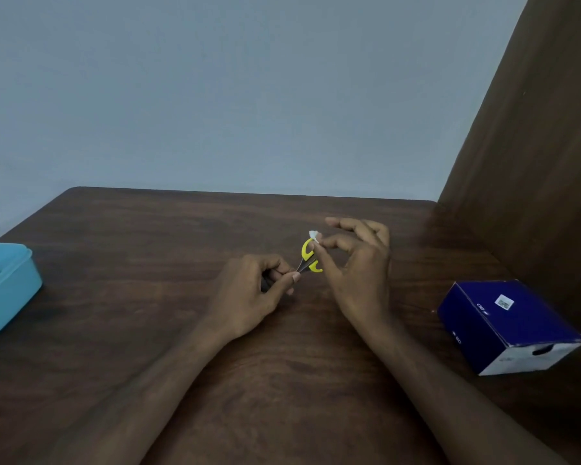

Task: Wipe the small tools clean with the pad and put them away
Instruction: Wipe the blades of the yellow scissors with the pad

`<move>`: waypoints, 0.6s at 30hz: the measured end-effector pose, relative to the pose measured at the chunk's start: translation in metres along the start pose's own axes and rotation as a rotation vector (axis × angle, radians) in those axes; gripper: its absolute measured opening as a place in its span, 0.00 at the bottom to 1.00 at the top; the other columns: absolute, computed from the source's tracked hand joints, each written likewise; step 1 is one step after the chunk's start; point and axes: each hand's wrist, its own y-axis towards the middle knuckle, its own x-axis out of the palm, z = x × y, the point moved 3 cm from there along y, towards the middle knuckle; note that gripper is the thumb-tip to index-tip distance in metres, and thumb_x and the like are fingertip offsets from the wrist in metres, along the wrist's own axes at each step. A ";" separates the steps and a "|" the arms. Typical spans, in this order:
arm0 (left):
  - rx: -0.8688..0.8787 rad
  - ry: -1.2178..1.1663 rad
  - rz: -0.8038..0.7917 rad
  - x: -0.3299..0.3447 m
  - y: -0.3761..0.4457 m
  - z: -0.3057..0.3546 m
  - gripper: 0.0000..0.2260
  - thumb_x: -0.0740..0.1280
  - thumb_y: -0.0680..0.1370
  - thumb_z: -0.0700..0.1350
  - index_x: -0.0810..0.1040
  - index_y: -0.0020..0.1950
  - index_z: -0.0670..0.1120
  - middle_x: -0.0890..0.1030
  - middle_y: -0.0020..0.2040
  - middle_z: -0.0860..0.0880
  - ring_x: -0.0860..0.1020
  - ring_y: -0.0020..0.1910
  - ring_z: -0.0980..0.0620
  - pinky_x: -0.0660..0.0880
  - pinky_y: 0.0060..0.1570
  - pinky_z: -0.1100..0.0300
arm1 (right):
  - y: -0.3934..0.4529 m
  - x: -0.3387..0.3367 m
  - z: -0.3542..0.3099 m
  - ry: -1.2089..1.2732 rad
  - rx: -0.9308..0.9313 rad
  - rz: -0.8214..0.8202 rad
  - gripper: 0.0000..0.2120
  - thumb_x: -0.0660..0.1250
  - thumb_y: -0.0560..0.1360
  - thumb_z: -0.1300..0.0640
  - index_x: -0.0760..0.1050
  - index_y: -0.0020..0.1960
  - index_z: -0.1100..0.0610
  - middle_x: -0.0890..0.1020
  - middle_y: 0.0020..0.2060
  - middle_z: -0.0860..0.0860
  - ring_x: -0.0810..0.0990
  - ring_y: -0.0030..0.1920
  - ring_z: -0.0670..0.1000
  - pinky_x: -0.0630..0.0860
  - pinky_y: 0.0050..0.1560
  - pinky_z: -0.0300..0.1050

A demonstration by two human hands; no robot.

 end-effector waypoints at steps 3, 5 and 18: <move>-0.005 0.020 0.024 0.000 0.000 -0.002 0.11 0.74 0.81 0.52 0.83 0.39 0.54 0.85 0.36 0.62 0.81 0.33 0.60 0.72 0.33 0.60 | -0.002 0.000 -0.004 -0.085 0.026 -0.024 0.04 0.78 0.74 0.46 0.87 0.44 0.45 0.84 0.60 0.40 0.74 0.63 0.53 0.70 0.59 0.54; -0.007 0.023 0.039 -0.001 0.000 -0.002 0.11 0.74 0.81 0.53 0.82 0.38 0.55 0.84 0.36 0.62 0.81 0.33 0.60 0.74 0.33 0.59 | -0.004 0.002 -0.007 -0.112 0.059 -0.042 0.04 0.78 0.74 0.46 0.87 0.43 0.44 0.83 0.60 0.39 0.74 0.62 0.53 0.68 0.57 0.52; -0.068 0.075 0.011 0.000 0.002 -0.006 0.11 0.73 0.81 0.55 0.84 0.39 0.56 0.84 0.36 0.66 0.81 0.34 0.65 0.72 0.34 0.62 | 0.001 0.012 0.003 0.109 0.096 -0.131 0.08 0.76 0.74 0.44 0.84 0.42 0.48 0.80 0.55 0.45 0.77 0.58 0.51 0.72 0.60 0.44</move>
